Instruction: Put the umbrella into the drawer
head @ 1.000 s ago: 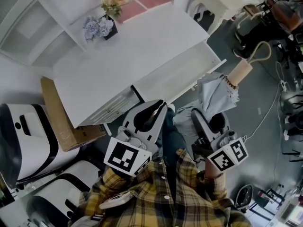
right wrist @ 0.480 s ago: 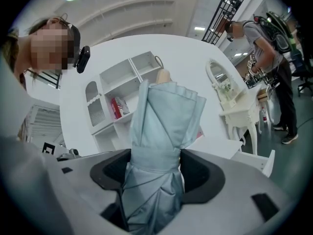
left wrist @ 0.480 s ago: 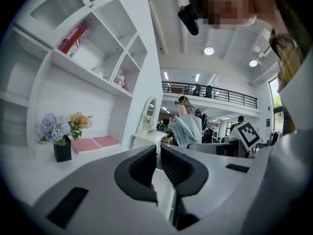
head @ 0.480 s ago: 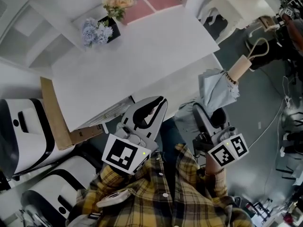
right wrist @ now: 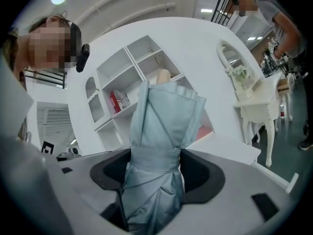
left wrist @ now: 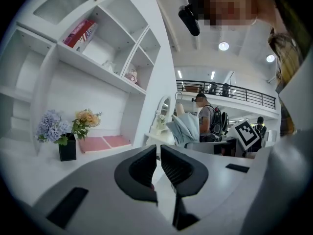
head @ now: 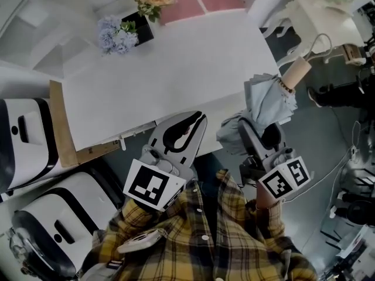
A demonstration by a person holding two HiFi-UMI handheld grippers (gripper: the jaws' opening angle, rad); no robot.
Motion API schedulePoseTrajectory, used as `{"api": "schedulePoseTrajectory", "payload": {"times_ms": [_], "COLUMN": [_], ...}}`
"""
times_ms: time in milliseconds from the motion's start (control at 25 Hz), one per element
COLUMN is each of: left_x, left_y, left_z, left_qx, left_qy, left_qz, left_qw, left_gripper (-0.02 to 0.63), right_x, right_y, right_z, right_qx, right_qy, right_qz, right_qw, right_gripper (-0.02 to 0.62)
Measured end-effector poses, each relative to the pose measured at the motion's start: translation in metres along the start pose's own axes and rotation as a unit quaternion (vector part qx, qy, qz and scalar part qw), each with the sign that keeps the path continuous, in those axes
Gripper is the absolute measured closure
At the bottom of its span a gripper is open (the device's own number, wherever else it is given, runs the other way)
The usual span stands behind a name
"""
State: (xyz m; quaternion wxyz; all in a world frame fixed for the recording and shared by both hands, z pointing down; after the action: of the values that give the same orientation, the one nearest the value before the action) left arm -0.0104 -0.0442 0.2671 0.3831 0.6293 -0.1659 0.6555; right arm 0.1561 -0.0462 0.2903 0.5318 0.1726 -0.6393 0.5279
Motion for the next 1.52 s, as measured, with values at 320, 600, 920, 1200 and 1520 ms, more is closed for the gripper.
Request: {"api": "schedulePoseTrajectory", "payload": {"times_ms": [320, 600, 920, 1200, 1520], "left_x": [-0.001, -0.004, 0.004, 0.026, 0.055], "left_y": [0.01, 0.014, 0.014, 0.008, -0.002], "left_z": [0.021, 0.027, 0.035, 0.05, 0.059], "left_qx": [-0.024, -0.005, 0.016, 0.041, 0.07], "left_qy": [0.011, 0.009, 0.016, 0.036, 0.058], "left_qz": [-0.002, 0.001, -0.003, -0.008, -0.003], "left_qw": [0.9997, 0.9999, 0.9997, 0.9985, 0.9958], "left_gripper": [0.563, 0.563, 0.563, 0.563, 0.563], "right_x": [-0.005, -0.001, 0.014, 0.041, 0.091], "right_y": [-0.026, -0.025, -0.038, -0.057, -0.087], "right_z": [0.029, 0.034, 0.036, 0.033, 0.031], "right_qx": [-0.025, -0.013, 0.028, 0.079, 0.141], "right_qy": [0.027, 0.023, 0.017, 0.018, 0.036], "right_qz": [0.008, 0.02, 0.049, 0.082, 0.135], "right_qw": [0.999, 0.999, 0.998, 0.993, 0.98], "right_gripper": [0.273, 0.275, 0.275, 0.274, 0.275]}}
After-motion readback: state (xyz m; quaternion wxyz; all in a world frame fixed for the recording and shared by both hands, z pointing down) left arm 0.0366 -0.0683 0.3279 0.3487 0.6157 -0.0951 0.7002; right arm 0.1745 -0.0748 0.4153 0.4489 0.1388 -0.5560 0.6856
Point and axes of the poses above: the fingertips, and each gripper's own axes: z forward along the fingers, y to its left, x out of its underside, the point moved 4 cm from there along -z, backward along the fingers, and after that the axes turned 3 degrees about -y, right-handed, at the moved point
